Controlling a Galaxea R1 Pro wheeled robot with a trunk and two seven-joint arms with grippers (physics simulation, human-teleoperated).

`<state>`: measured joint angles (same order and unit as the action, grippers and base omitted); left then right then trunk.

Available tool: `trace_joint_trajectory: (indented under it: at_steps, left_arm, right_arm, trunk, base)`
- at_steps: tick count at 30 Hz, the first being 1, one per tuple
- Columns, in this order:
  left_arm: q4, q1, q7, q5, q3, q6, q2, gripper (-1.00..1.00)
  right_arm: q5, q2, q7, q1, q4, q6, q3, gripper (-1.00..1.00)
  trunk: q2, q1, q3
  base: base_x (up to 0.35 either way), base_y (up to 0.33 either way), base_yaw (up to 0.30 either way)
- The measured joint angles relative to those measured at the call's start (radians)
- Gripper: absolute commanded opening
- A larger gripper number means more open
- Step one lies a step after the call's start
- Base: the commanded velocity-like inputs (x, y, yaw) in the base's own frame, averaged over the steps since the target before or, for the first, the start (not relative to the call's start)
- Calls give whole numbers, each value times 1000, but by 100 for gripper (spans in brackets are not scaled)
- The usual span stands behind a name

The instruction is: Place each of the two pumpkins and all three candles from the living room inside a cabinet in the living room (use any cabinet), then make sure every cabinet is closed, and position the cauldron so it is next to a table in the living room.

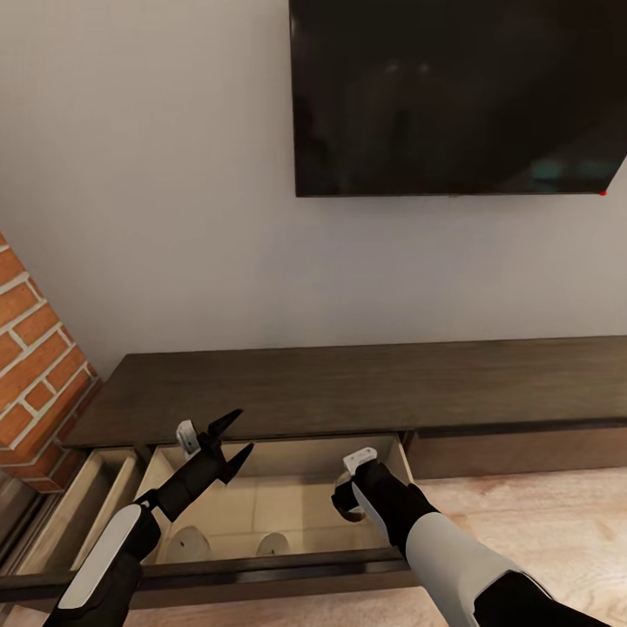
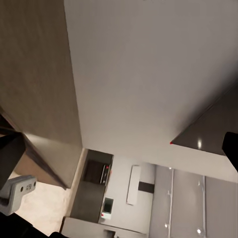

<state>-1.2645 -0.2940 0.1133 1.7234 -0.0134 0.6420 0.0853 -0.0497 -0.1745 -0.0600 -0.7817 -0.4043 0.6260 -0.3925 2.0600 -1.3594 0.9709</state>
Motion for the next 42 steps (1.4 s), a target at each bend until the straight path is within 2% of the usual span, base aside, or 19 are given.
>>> trace_joint_trajectory:
  at_steps: [13, 31, 39, 42]
  left_arm:
    - [2, 0, 5, -2, 1, -5, 1, 100]
    - [2, 0, 5, -2, 1, -4, 2, 100]
    - [10, 0, 5, -2, 27, -7, 4, 100]
    - [68, 0, 6, -2, 43, -7, 3, 100]
  right_arm:
    - [-1, 0, -1, 0, -1, 0, 0, -100]
    - [1, 0, 1, 0, -2, 0, 0, -100]
    - [1, 0, 1, 0, -1, 0, 0, -100]
    - [-1, 0, 2, 0, 0, 0, 0, -100]
  trunk:
    - [0, 0, 0]
    - [0, 0, 0]
    - [0, 0, 0]
    - [0, 0, 0]
  base:
    - [4, 0, 86]
    - [47, 0, 4]
    - [0, 0, 0]
    - [0, 0, 0]
